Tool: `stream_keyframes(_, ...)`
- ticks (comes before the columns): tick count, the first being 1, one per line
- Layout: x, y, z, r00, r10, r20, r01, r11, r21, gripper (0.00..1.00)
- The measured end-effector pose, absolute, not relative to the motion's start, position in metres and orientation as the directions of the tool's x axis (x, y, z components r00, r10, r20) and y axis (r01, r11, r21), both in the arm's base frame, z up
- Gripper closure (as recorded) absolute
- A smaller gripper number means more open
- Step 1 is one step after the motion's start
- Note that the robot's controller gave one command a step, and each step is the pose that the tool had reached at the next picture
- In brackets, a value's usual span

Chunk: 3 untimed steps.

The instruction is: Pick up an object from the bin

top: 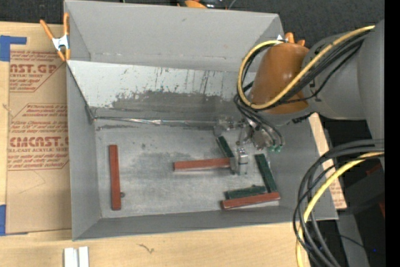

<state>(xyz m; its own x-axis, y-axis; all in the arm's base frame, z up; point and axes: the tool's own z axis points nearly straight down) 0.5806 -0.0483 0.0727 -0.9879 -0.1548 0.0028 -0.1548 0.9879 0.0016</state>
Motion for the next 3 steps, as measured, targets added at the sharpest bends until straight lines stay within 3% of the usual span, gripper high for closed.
stream_keyframes(1,0.556,0.000,0.071,-0.975,-0.220,0.000,-0.220,0.975,0.003,0.00)
stream_keyframes(2,0.557,-0.003,0.072,-0.976,-0.216,-0.001,-0.216,0.976,0.000,1.00)
stream_keyframes(3,0.558,-0.014,0.221,-0.878,-0.478,-0.009,-0.478,0.878,-0.004,1.00)
